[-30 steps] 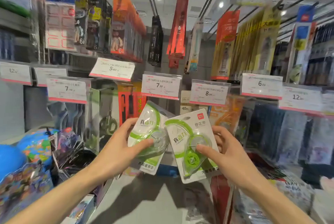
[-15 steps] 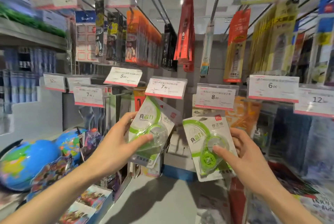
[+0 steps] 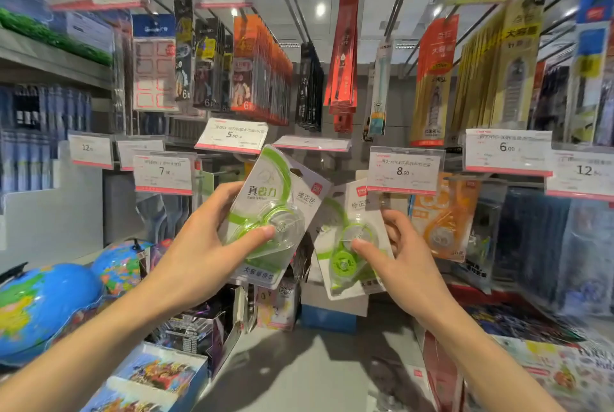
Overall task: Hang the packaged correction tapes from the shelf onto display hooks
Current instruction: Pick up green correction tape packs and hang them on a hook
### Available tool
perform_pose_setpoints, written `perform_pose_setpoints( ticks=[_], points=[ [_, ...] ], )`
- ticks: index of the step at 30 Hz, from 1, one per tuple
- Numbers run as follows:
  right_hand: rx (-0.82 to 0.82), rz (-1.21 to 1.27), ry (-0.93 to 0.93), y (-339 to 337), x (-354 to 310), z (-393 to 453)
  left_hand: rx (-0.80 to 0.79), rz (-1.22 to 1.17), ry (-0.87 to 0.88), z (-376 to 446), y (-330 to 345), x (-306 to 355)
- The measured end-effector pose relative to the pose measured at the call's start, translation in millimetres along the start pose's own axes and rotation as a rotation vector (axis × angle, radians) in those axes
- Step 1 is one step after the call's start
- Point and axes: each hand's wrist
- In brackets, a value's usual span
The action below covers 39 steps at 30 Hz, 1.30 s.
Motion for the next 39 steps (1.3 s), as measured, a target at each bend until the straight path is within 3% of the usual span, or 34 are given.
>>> perform_pose_setpoints(
  ticks=[23, 29, 36, 39],
  points=[
    [0.036, -0.081, -0.034, 24, 0, 44, -0.017, 0.005, -0.014, 8, -7, -15],
    [0.084, -0.25, 0.027, 34, 15, 49, -0.001, 0.036, -0.041, 2, -2, -22],
    [0.006, -0.479, 0.146, 47, 21, 67, -0.002, 0.059, -0.089, -3, 4, -26],
    [-0.029, -0.43, 0.175, 42, 26, 66, 0.011, 0.038, -0.124, -2, 3, -31]
  ],
)
Point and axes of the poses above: each hand's wrist, its own z-axis towards the middle knuckle, its own y-axis out of the palm, x = y × z, and after that the axes turned 15 degrees about -y, right-handed
